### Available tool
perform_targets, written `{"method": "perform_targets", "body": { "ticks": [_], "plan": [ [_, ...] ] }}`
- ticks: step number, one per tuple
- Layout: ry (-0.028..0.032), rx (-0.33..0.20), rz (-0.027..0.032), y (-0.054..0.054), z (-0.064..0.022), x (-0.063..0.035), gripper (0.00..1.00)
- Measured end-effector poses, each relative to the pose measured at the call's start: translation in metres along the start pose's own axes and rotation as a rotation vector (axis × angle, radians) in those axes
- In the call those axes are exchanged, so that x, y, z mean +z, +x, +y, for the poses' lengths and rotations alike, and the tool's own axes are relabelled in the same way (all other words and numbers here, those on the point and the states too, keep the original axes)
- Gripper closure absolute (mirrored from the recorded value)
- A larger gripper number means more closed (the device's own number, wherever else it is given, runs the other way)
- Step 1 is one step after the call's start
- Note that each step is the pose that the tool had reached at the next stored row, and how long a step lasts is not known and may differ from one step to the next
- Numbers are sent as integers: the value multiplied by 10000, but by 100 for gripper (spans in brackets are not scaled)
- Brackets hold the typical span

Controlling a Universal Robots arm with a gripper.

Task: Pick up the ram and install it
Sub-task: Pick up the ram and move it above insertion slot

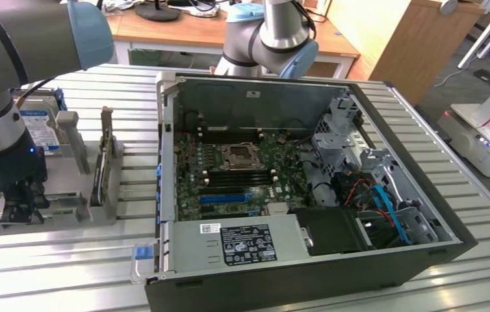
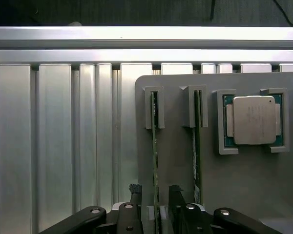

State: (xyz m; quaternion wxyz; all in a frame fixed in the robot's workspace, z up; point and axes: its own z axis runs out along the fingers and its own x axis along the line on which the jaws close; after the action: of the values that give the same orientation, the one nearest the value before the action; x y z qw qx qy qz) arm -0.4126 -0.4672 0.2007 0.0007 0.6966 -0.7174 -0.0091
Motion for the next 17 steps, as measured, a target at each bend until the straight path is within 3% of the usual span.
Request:
{"method": "perform_targets", "body": {
  "ticks": [3, 4, 17],
  "plan": [
    [-2, -1, 2, 0, 1, -1, 65],
    [-3, 0, 2, 0, 1, -2, 73],
    [-3, 0, 2, 0, -6, -2, 73]
  ]
}}
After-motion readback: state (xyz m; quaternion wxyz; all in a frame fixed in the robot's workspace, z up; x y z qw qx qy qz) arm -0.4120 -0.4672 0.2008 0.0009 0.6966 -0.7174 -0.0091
